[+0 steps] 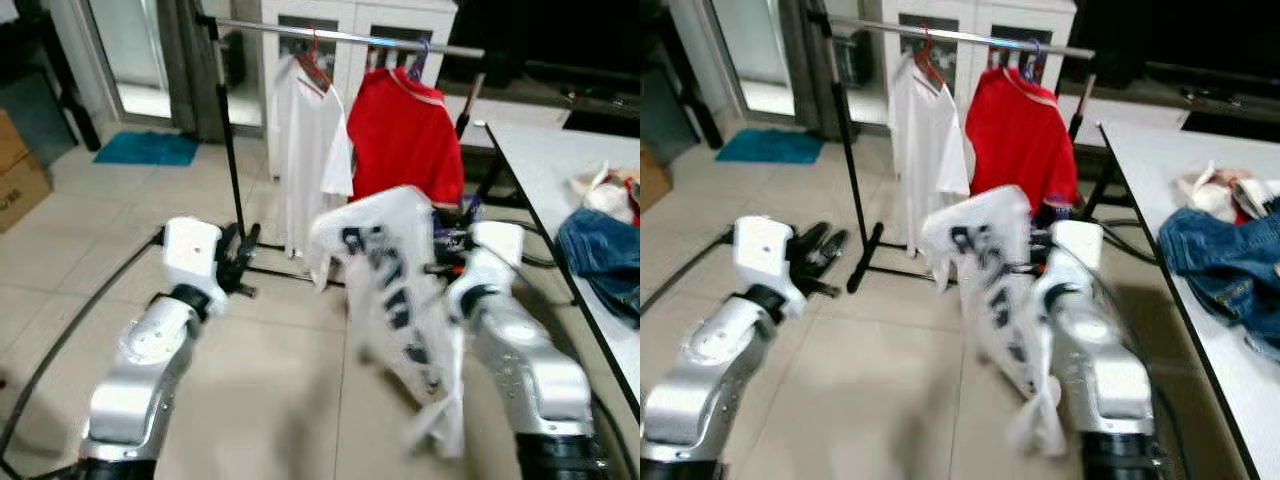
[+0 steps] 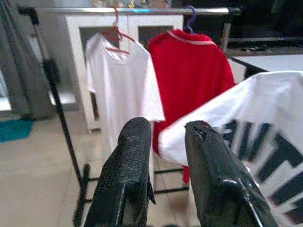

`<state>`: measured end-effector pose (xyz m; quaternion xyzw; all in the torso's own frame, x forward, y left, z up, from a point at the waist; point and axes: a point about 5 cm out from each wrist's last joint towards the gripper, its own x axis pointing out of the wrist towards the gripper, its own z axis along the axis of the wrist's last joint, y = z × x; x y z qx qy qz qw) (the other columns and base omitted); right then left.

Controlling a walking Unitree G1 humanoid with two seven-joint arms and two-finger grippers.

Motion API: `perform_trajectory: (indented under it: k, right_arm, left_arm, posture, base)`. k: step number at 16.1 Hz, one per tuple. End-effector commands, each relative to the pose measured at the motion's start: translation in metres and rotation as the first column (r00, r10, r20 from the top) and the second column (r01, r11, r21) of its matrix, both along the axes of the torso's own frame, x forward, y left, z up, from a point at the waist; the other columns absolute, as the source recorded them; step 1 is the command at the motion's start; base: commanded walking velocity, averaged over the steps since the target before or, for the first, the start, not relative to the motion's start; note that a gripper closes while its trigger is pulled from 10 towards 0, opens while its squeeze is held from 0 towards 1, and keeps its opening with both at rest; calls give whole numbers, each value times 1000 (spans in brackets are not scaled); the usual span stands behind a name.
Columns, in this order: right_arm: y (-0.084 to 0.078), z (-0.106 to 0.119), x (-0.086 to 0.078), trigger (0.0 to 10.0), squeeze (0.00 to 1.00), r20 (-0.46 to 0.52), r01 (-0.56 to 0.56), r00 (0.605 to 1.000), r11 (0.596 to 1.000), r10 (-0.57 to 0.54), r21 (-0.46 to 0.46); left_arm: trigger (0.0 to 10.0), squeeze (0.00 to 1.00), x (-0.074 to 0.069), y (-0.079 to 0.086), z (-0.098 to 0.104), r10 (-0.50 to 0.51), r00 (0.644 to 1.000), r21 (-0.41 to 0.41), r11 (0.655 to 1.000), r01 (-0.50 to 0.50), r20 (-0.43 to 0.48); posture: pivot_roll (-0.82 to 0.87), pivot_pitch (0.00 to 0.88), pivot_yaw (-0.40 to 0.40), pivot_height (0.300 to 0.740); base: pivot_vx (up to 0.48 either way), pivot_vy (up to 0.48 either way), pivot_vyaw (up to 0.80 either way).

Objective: Hang hanger

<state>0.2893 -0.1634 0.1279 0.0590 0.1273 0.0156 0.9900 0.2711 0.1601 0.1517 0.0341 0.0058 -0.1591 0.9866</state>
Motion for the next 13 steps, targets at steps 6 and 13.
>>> perform_trajectory:
  k: [6, 13]
  right_arm:
    - [-1, 18, 4, 10000, 0, 78, 57, 995, 998, -57, 0]
    - [-8, 15, -4, 10000, 0, 74, 60, 995, 998, -60, 7]
  left_arm:
    - [10000, 0, 1, -1, 2, -4, 1000, 17, 1000, 4, -3]
    - [10000, 0, -7, -5, 1, -3, 1000, -13, 1000, 2, -25]
  posture:
    - [76, 0, -46, 740]
    - [78, 0, -54, 740]
  base:
    - [377, 0, 0]
    - [400, 0, 0]
